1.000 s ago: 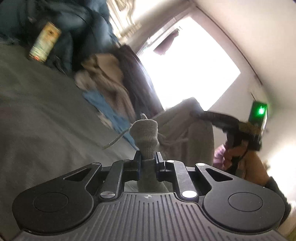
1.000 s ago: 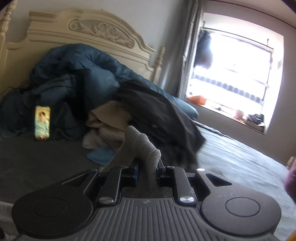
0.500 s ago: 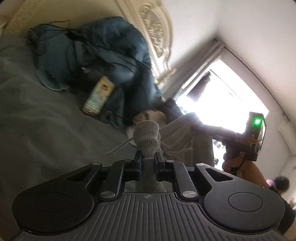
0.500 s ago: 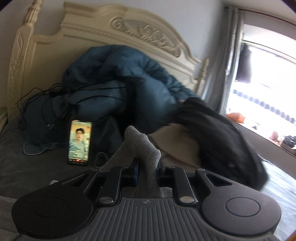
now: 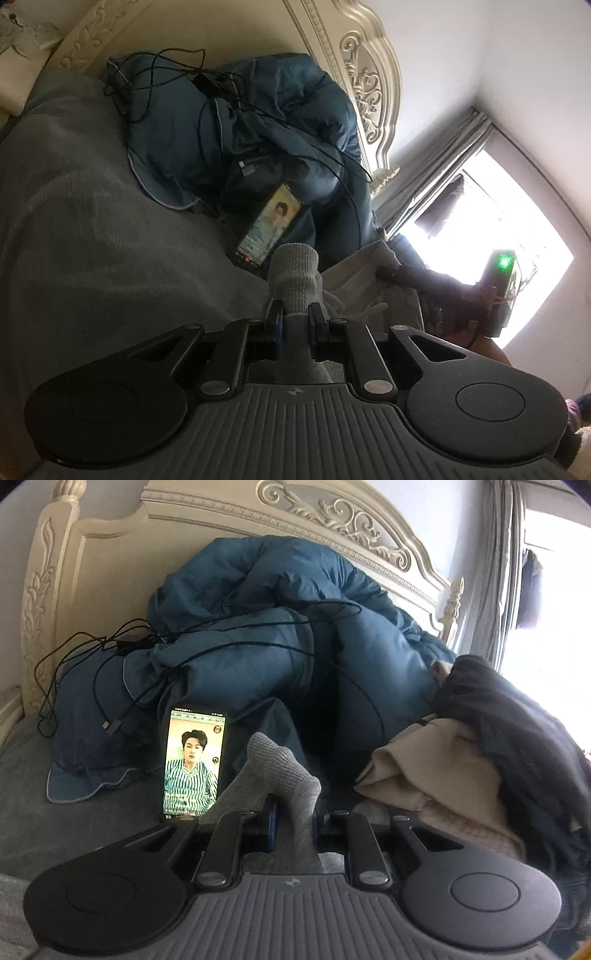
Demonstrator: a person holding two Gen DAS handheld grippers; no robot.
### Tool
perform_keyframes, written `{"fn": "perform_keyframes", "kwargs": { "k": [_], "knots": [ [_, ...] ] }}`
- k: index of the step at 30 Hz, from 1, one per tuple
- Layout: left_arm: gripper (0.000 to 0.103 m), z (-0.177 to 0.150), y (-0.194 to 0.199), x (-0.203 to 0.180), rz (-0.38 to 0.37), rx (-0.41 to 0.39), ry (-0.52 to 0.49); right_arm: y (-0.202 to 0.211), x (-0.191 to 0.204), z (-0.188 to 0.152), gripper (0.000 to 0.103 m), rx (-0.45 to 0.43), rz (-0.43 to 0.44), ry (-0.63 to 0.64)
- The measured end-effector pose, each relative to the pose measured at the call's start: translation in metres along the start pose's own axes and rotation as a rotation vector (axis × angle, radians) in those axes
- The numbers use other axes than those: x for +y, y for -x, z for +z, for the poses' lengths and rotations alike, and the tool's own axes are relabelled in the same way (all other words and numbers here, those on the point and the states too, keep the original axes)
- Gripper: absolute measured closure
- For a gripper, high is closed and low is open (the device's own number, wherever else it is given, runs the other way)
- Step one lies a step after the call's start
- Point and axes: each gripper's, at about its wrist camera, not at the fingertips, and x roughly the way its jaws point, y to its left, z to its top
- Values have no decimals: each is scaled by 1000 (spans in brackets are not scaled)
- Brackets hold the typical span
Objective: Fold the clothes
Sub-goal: 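Open both grippers and release the grey hoodie hem onto the bed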
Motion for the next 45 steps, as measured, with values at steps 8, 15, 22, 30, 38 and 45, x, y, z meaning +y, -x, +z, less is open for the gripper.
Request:
{"fn": "perform_keyframes", "kwargs": {
  "k": [8,15,22,30,38,45],
  "knots": [
    [92,0,-7,29,74,1,0,-44,11,-8,84,25,60,-12],
    [86,-13,-11,56,130,110,-10,-107,12,-48,45,225,117,-53],
    [64,-6,0,51,114,133,-76,-95,-18,-47,23,245,139,-106],
    [56,-2,-2,39,126,117,-134,-56,-30,-36,33,213,250,-35],
    [77,-8,-20,34,187,130,-173,-67,17,-62,89,273,112,255],
    [89,-1,-16,37,148,93,-126,-61,21,-56,93,153,53,229]
  ]
}}
